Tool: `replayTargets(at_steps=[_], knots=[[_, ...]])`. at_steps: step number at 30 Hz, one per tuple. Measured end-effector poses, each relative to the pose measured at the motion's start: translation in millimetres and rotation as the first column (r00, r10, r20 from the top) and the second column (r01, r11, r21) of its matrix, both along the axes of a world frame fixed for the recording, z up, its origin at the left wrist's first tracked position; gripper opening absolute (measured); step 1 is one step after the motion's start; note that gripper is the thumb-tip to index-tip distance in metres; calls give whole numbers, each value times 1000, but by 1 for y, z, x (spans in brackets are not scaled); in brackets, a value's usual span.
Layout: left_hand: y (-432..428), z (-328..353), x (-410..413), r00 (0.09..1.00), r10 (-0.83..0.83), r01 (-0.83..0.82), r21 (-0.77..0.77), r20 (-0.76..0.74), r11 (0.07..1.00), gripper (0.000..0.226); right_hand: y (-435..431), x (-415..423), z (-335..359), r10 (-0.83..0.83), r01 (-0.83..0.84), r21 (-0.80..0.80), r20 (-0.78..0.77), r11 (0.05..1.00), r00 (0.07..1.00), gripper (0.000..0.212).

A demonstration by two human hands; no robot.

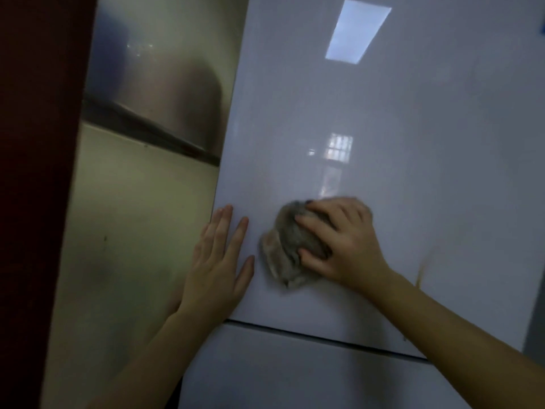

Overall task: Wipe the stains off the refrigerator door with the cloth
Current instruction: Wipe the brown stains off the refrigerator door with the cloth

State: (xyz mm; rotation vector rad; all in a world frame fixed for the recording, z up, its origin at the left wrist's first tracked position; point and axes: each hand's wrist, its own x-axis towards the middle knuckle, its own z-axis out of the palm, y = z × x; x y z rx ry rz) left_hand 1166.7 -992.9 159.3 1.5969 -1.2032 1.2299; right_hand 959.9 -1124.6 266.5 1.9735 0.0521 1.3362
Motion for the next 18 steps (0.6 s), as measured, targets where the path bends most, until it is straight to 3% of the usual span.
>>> replayTargets(at_steps=[4,7,13,18], knots=[[-1,0,-3,1000,0,0,-8,5,1000,67,13,20,50,-3,-36,182,211,983,978,52],[-2,0,-1,1000,3,-2,-11,12,1000,66,25,33,38,-3,-96,273,341,957,940,55],[-3,0,4,997,37,-36,-10,61,999,66,13,15,-38,-47,27,135,146,990,988,60],[1,1,5,996,59,-59,1,61,998,67,-3,-5,-58,-39,27,96,127,995,991,57]])
